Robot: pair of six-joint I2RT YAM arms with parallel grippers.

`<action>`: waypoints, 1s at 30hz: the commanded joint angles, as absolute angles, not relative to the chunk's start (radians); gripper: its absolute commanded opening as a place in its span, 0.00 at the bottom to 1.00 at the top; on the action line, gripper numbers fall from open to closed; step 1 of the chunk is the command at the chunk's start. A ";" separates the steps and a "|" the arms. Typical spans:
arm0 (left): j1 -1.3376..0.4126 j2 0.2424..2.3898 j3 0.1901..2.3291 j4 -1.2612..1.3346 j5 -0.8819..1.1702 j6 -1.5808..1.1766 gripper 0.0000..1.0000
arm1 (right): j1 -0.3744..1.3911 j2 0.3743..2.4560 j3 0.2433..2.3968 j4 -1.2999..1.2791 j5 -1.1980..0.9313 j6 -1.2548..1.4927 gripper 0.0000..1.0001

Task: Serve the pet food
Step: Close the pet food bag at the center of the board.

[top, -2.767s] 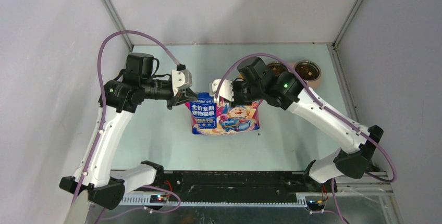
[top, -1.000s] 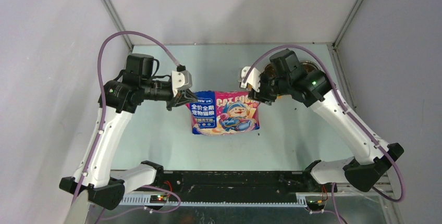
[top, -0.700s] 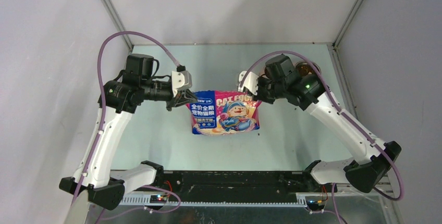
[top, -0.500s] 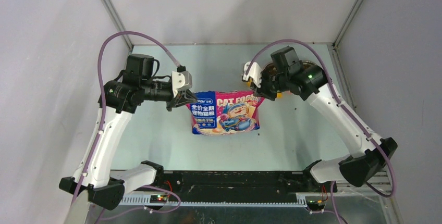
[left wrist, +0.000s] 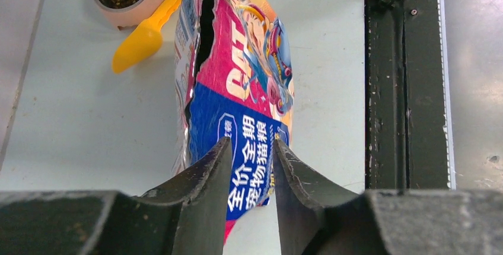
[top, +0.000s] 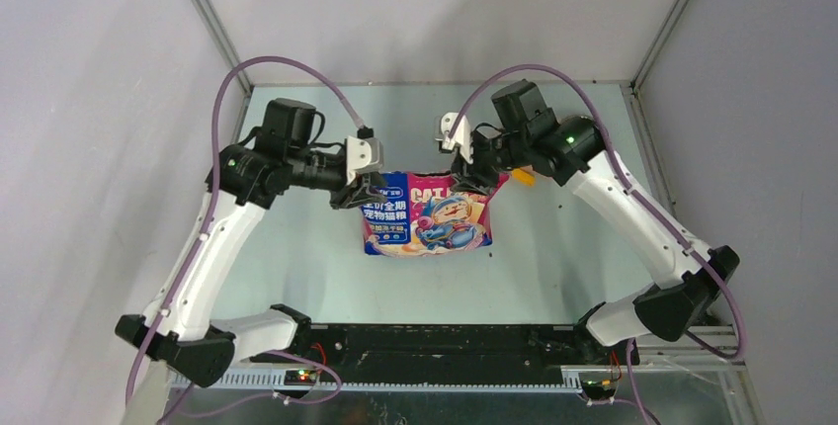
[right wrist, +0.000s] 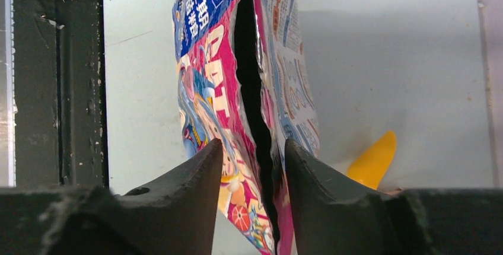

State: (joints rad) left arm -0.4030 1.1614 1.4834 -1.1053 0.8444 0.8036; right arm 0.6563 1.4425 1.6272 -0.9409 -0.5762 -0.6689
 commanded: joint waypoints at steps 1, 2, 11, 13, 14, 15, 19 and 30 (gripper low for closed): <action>-0.446 1.204 1.540 -1.029 0.799 0.776 0.39 | 0.677 1.463 1.626 -0.883 -0.572 -0.665 0.42; -0.462 1.223 1.545 -1.017 0.791 0.774 0.39 | 0.679 1.465 1.625 -0.884 -0.571 -0.667 0.36; -0.606 1.360 1.587 -1.004 0.676 0.817 0.39 | 0.642 1.465 1.661 -0.954 -0.654 -0.693 0.00; -0.617 1.380 1.587 -1.007 0.677 0.822 0.39 | 0.617 1.471 1.680 -0.993 -0.742 -0.695 0.00; -0.621 1.385 1.589 -1.010 0.677 0.827 0.38 | 0.600 1.474 1.691 -1.003 -0.761 -0.701 0.00; -0.628 1.393 1.591 -1.016 0.676 0.830 0.37 | 0.592 1.480 1.697 -1.026 -0.800 -0.704 0.00; -0.648 1.422 1.602 -1.037 0.655 0.848 0.09 | 0.559 1.501 1.718 -1.086 -0.902 -0.738 0.00; -0.640 1.376 1.577 -0.992 0.641 0.755 0.00 | 0.545 1.580 1.770 -1.104 -0.888 -0.794 0.55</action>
